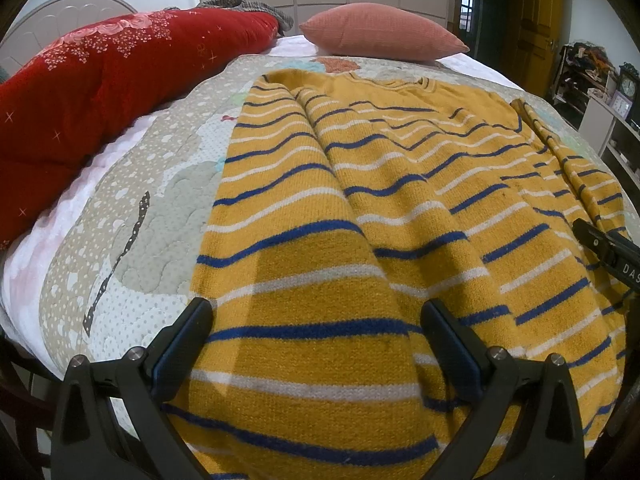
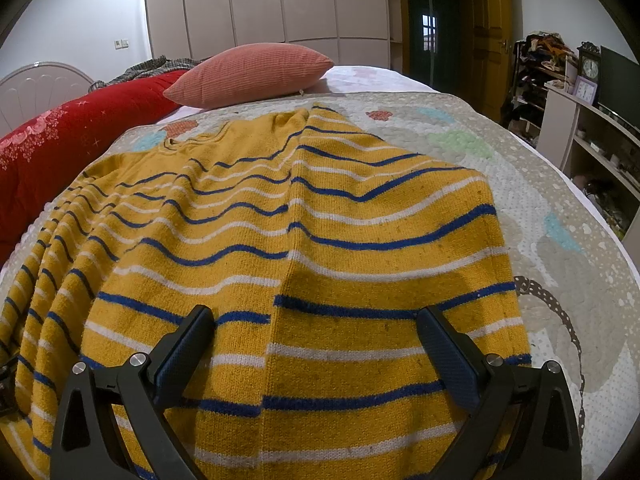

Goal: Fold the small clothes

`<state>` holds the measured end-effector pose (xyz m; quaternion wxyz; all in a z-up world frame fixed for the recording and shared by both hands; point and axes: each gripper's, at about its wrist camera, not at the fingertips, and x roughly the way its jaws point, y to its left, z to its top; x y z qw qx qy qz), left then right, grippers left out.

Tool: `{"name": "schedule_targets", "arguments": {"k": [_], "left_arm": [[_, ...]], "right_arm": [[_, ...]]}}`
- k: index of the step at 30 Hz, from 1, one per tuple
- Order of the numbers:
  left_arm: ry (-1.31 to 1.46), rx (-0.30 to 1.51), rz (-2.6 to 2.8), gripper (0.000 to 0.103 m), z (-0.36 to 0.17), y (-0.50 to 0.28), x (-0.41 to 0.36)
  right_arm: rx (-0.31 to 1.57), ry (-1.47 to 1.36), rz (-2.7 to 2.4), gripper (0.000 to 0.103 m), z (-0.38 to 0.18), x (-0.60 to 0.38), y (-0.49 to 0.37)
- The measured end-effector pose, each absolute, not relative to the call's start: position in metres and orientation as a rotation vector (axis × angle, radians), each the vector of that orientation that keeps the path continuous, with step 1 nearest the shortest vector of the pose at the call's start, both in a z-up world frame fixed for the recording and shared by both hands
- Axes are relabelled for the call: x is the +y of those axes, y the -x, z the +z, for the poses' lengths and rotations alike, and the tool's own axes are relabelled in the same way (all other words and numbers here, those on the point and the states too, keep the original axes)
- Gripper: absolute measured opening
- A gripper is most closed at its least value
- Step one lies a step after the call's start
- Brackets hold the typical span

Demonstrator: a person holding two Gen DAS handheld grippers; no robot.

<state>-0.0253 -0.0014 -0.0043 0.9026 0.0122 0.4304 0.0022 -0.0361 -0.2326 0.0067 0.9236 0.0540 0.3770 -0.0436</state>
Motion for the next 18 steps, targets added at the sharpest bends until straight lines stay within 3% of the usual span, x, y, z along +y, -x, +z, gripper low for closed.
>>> {"name": "schedule_targets", "arguments": {"k": [18], "left_arm": [[-0.012, 0.846, -0.003, 0.103, -0.0032, 0.0231, -0.0002]], "right_arm": [[0.773, -0.108, -0.09, 0.103, 0.0063, -0.2311, 0.0362]]}}
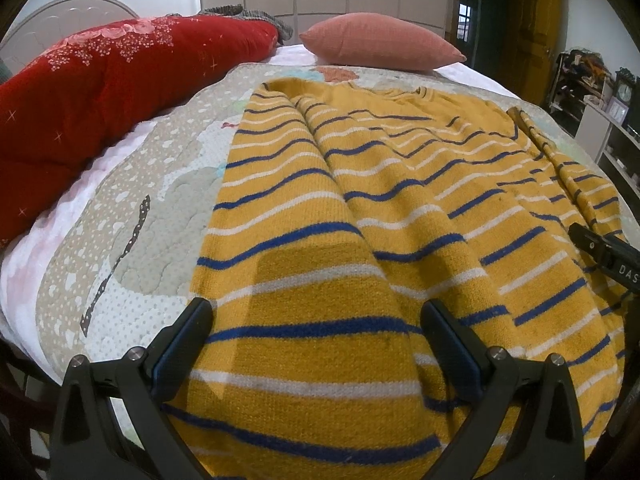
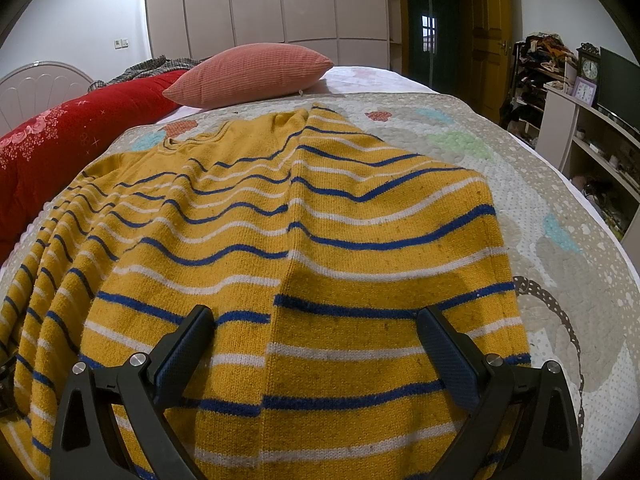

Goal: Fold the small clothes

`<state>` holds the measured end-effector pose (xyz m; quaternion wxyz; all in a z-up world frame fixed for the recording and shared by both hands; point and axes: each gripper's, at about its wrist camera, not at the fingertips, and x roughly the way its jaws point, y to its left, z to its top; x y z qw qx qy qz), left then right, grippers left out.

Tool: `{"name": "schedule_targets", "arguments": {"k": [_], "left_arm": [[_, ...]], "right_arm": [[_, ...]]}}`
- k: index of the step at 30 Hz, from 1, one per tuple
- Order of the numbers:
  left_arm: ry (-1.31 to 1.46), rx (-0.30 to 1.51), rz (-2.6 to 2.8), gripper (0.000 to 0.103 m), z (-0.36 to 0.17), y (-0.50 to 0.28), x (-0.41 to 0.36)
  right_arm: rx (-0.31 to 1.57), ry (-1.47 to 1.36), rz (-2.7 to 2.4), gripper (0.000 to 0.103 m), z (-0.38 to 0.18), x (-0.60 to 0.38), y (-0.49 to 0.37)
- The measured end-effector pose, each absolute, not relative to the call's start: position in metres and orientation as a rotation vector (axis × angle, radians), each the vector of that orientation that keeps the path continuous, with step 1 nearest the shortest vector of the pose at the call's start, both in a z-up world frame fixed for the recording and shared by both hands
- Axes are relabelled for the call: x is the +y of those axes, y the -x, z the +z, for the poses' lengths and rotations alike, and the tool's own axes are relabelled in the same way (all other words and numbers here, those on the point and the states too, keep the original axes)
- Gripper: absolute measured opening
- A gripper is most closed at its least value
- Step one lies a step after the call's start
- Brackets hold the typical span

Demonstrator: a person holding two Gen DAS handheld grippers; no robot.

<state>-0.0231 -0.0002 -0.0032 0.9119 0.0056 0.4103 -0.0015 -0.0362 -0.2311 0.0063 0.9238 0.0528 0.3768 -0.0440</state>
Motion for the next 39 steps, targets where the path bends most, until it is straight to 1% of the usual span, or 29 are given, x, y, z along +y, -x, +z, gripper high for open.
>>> {"name": "schedule_targets", "arguments": {"k": [39], "left_arm": [[-0.018, 0.818, 0.017, 0.103, -0.009, 0.034, -0.004]], "right_arm": [[0.769, -0.09, -0.1, 0.103, 0.005, -0.234, 0.034]]}}
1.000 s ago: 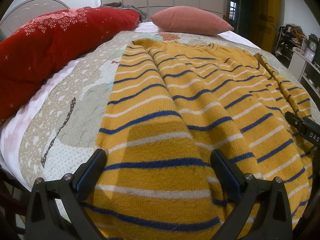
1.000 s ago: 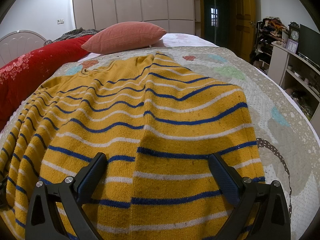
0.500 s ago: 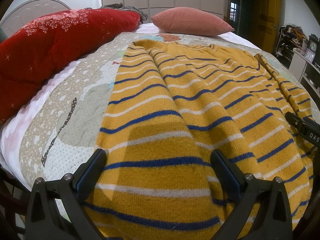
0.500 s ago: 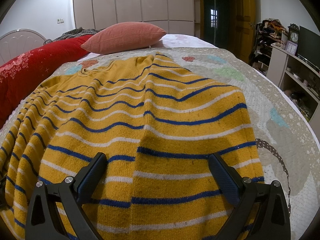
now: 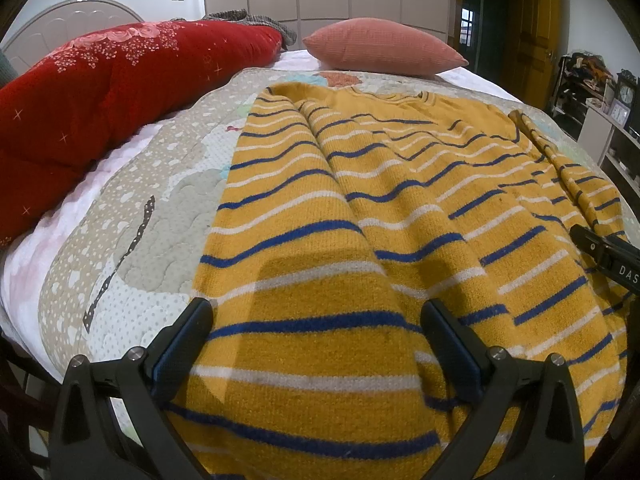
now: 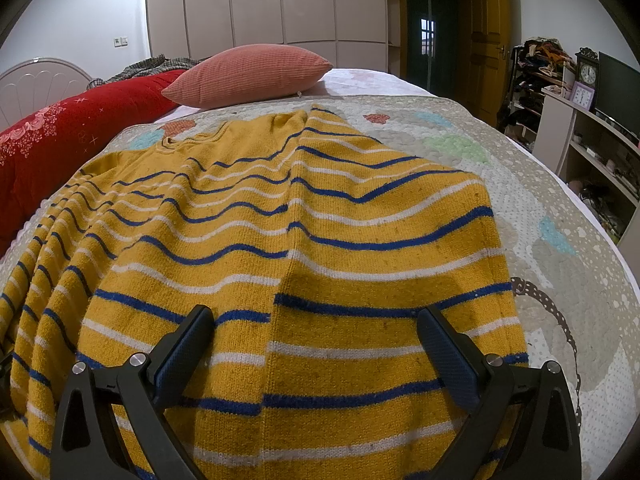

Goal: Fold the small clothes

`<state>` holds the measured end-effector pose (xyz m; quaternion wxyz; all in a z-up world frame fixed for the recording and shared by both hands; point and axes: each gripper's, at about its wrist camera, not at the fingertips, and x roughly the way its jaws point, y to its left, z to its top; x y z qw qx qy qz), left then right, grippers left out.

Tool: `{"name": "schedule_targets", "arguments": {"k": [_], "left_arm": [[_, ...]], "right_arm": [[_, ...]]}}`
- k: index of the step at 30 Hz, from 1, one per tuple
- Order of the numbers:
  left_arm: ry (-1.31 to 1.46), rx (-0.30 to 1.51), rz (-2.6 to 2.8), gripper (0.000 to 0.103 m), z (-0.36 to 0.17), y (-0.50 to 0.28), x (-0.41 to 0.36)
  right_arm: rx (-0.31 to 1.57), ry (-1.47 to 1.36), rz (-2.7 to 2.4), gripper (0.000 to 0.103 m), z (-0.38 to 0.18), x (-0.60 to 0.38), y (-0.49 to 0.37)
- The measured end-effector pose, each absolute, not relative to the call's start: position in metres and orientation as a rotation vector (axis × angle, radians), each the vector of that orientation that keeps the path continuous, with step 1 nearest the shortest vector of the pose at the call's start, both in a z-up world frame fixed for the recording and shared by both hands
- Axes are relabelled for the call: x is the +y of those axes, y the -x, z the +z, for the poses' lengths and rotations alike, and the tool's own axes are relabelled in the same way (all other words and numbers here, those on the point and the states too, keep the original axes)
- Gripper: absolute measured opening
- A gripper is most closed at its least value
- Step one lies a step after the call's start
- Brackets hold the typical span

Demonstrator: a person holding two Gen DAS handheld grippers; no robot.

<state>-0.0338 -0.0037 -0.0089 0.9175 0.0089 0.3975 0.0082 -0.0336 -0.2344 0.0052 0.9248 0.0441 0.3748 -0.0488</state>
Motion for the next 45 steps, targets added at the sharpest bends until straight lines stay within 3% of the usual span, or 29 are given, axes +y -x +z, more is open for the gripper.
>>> {"name": "schedule_targets", "arguments": {"k": [21, 27, 35, 41, 42, 43, 45], "left_arm": [[0.012, 0.824, -0.011, 0.103, -0.003, 0.036, -0.003], [0.237, 0.809, -0.056, 0.103, 0.026, 0.034, 0.044], [0.364, 0.933, -0.085, 0.103, 0.017, -0.019, 0.096], [0.316, 0.964, -0.194, 0.102, 0.005, -0.08, 0.078], [0.317, 0.982, -0.216, 0.09, 0.001, -0.091, 0.073], [0.321, 1.009, -0.239, 0.056, -0.005, -0.103, 0.066], [0.324, 1.047, -0.224, 0.023, -0.01, -0.112, 0.058]], "right_arm": [[0.774, -0.095, -0.096, 0.103, 0.005, -0.234, 0.034], [0.778, -0.239, -0.003, 0.103, 0.004, -0.26, 0.039], [0.817, -0.133, 0.025, 0.103, 0.008, -0.241, 0.039], [0.637, -0.326, 0.141, 0.103, 0.05, -0.258, 0.061], [0.624, -0.319, 0.138, 0.103, 0.055, -0.258, 0.063], [0.61, -0.313, 0.132, 0.103, 0.059, -0.259, 0.066], [0.594, -0.311, 0.114, 0.102, 0.062, -0.263, 0.071]]}}
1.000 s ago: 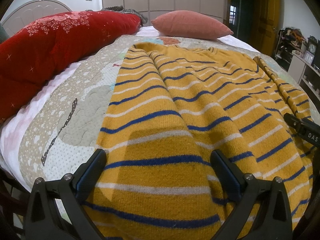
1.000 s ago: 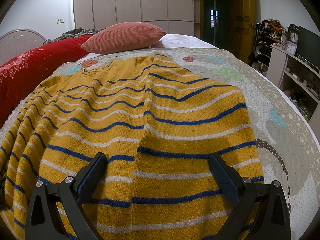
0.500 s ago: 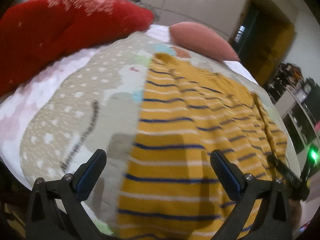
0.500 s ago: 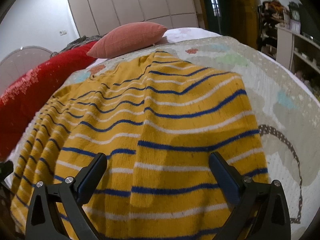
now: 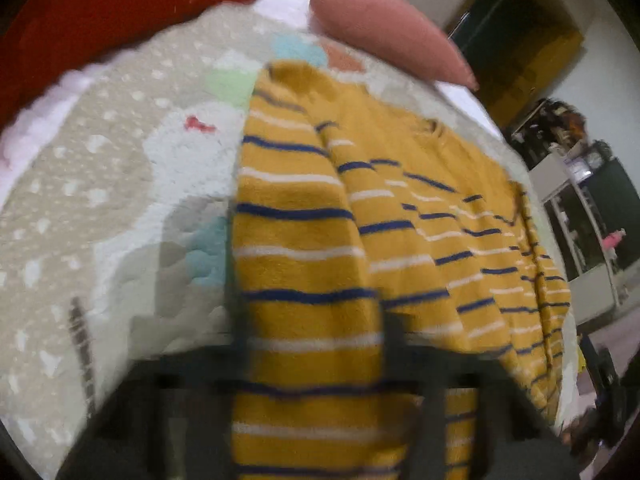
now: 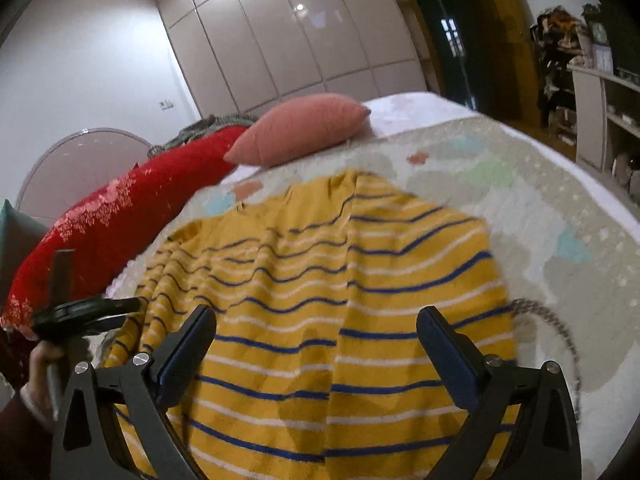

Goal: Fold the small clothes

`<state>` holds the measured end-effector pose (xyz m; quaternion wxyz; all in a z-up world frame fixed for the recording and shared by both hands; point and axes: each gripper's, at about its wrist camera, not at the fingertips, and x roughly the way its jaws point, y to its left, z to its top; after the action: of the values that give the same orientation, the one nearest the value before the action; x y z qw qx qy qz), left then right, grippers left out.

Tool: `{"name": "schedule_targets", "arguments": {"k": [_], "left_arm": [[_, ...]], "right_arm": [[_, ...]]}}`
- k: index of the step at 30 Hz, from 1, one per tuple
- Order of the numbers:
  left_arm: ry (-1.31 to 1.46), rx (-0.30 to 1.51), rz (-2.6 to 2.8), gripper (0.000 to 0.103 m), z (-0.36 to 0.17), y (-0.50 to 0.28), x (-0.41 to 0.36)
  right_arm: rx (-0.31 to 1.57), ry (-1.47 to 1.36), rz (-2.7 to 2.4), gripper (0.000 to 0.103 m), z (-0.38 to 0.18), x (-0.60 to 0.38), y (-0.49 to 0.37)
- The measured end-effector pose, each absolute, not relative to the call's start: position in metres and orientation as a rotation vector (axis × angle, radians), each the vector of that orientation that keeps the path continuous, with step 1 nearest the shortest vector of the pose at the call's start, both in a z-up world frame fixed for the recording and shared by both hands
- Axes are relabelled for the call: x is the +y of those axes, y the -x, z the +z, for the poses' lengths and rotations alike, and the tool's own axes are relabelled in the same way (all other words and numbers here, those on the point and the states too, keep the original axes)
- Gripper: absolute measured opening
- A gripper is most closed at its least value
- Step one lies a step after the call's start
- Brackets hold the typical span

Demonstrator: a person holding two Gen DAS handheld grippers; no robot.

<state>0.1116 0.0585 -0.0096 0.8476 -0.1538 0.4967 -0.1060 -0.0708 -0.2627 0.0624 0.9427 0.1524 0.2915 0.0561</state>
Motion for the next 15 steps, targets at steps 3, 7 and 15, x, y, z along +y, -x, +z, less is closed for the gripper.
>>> {"name": "schedule_targets", "arguments": {"k": [3, 7, 15], "left_arm": [[0.249, 1.045, -0.188, 0.017, -0.002, -0.11, 0.055], [0.018, 0.983, 0.043, 0.016, 0.022, -0.116, 0.076], [0.159, 0.92, -0.003, 0.037, 0.045, -0.082, 0.114]], "right_arm": [[0.596, -0.311, 0.063, 0.099, 0.061, -0.273, 0.082], [0.596, -0.352, -0.024, 0.097, 0.06, -0.304, 0.094], [0.638, -0.445, -0.132, 0.097, 0.046, -0.349, 0.107]]}}
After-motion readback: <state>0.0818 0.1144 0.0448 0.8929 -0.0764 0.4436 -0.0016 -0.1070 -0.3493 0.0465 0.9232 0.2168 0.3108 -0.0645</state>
